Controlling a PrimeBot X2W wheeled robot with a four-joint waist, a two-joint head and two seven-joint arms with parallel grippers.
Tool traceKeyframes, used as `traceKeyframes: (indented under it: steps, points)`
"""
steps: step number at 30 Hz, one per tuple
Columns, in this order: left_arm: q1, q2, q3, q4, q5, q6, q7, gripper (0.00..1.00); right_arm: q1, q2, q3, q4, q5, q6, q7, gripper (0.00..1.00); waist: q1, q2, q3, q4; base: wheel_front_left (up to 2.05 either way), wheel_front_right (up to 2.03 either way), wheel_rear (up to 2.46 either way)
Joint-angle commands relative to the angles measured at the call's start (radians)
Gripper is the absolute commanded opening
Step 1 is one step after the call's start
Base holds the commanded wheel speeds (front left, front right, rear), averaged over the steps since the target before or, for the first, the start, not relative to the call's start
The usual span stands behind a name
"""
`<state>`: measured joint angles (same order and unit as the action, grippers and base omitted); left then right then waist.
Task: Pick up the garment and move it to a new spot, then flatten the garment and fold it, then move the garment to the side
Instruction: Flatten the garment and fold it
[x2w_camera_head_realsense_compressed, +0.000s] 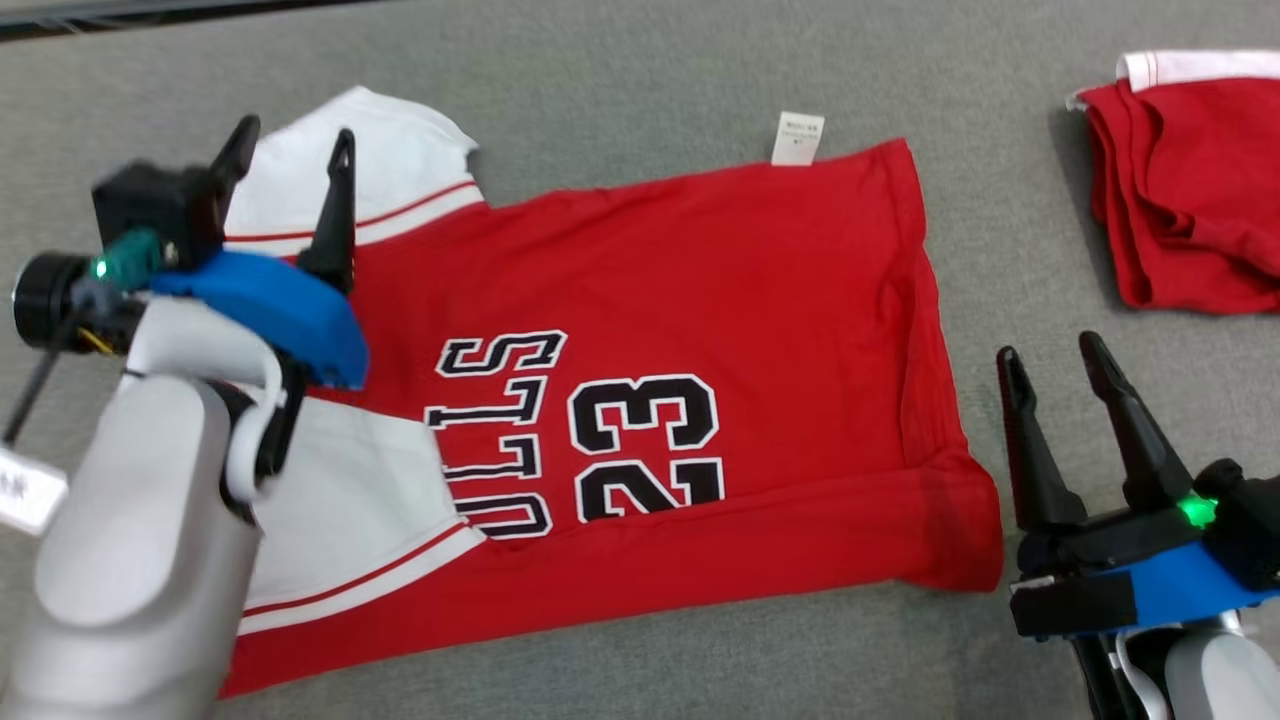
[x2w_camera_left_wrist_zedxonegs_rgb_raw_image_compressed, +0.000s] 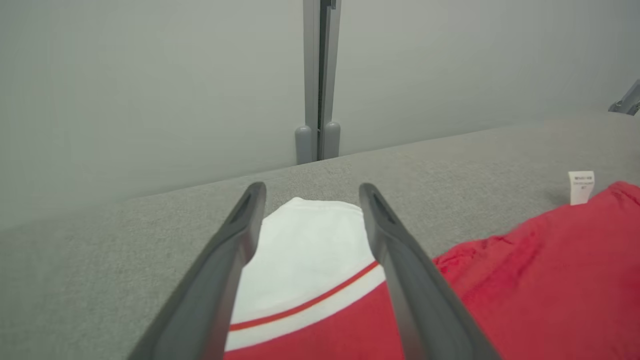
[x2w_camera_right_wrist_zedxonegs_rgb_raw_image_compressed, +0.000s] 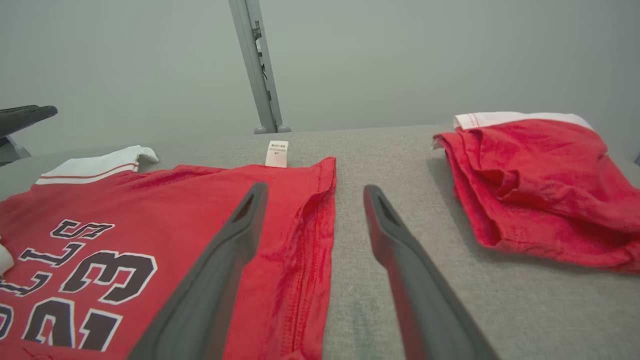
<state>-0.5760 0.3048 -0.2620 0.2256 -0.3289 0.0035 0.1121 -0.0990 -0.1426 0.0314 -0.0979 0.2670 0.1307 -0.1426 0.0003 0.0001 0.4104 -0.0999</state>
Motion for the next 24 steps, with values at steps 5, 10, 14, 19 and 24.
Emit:
traceKeyframes:
  steps: [5,10,14,19,24]
  points:
    - [-0.194,0.011,-0.006,0.251,-0.025,-0.06,0.061,1.0,-0.057,-0.001,0.023,0.033,0.015,0.0,-0.028,1.0,-0.0003,-0.0001,0.07,-0.04,0.0,0.0,0.0]
    - [-0.323,0.028,-0.009,0.454,-0.028,-0.082,0.077,1.0,-0.091,0.001,0.042,0.061,0.029,0.0,-0.049,1.0,-0.0003,-0.0001,0.112,-0.069,0.0,0.0,0.0]
    - [-0.376,0.036,-0.032,0.582,-0.011,-0.085,0.115,1.0,-0.111,-0.005,0.049,0.087,0.037,0.0,-0.062,1.0,-0.0003,-0.0001,0.122,-0.078,0.0,0.0,0.0]
    - [-0.406,0.031,-0.052,0.674,-0.006,-0.095,0.109,0.0,-0.174,-0.028,0.06,0.133,0.059,0.0,-0.061,1.0,-0.0003,-0.0001,0.122,-0.077,0.0,0.0,0.0]
    - [-0.442,0.012,-0.063,0.726,-0.002,-0.092,0.049,0.0,-0.296,-0.064,0.081,0.228,0.086,0.0,-0.052,1.0,-0.0003,-0.0001,0.121,-0.06,0.0,0.0,0.0]
